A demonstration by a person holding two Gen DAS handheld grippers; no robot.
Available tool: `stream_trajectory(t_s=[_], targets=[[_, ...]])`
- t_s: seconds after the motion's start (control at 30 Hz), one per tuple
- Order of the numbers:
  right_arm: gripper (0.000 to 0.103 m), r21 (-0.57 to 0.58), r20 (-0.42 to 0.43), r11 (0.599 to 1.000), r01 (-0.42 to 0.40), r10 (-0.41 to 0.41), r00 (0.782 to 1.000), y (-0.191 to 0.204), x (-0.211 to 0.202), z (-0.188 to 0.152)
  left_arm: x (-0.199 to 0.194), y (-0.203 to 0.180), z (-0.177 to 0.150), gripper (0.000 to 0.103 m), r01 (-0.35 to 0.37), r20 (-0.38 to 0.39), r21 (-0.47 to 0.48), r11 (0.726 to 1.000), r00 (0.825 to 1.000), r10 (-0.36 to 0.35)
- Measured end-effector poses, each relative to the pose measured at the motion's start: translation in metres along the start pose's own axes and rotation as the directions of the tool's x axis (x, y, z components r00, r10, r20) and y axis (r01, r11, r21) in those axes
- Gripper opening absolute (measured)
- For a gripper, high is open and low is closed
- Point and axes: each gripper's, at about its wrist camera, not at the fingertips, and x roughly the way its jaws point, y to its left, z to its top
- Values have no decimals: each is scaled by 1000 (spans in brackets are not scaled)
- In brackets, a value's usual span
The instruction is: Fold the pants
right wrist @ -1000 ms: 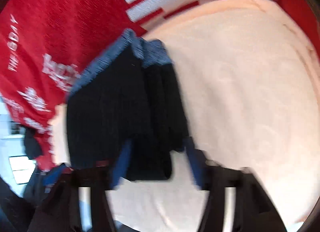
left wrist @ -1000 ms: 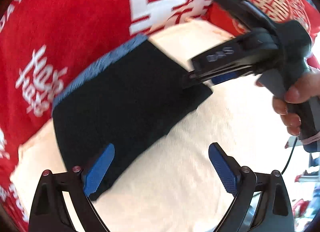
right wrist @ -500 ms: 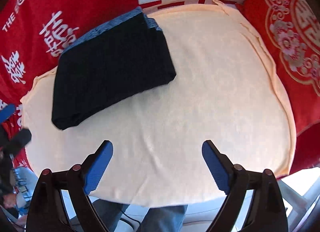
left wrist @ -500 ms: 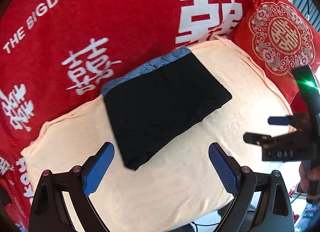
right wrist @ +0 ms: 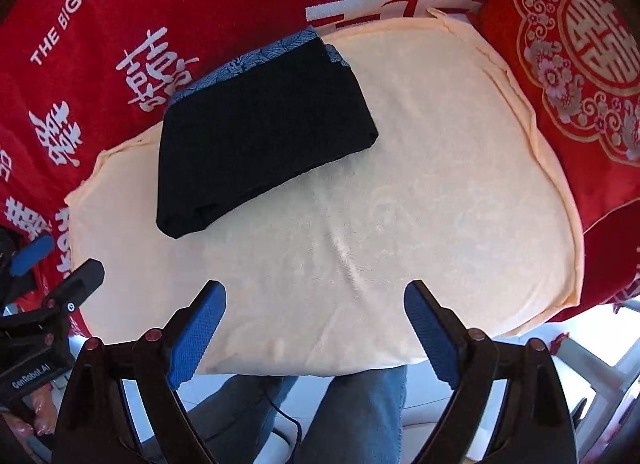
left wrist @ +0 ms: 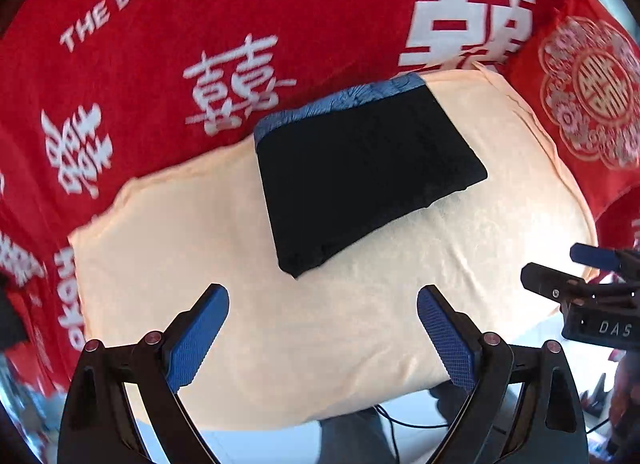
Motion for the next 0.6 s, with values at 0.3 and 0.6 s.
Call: stream_trajectory(t_s=[0.3, 0.6], targets=[[93, -95, -20, 995, -31, 29, 999, -21, -3, 11, 5, -17, 5, 96, -91, -74, -104, 990, 994, 83], [93, -207, -76, 978, -21, 5, 997, -46, 5, 23, 3, -27, -4, 96, -150, -113, -247, 957, 986, 125]])
